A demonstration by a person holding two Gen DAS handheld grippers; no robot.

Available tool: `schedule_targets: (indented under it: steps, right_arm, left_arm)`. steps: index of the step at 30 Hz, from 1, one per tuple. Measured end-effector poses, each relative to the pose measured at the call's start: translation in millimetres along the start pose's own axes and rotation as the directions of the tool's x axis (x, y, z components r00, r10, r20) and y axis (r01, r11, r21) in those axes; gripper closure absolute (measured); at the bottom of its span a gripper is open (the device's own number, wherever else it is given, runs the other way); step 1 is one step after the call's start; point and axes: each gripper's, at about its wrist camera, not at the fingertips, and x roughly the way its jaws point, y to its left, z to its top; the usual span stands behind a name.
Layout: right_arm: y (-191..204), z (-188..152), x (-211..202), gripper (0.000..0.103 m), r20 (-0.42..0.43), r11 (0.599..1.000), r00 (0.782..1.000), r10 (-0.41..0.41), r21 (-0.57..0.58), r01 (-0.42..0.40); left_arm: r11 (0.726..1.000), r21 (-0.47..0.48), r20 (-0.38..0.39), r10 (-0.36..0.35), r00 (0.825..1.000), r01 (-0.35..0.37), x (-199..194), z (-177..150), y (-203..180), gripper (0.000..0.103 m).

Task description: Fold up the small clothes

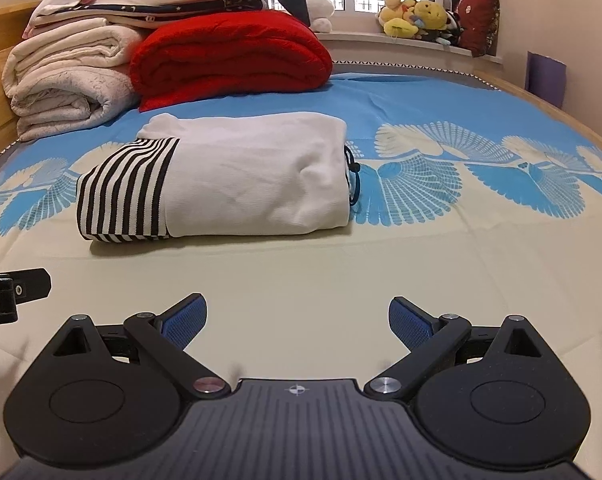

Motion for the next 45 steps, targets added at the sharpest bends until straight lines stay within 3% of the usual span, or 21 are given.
schedule_targets:
  steps: [45]
  right_arm:
    - [6.2, -1.5, -1.1, 0.005, -0.011, 0.999, 1.0, 0.029, -0.027, -0.029]
  left_arm:
    - [1.0, 0.026, 0.001, 0.017, 1.0, -0.017, 4.6, -2.5, -1.7, 0.001]
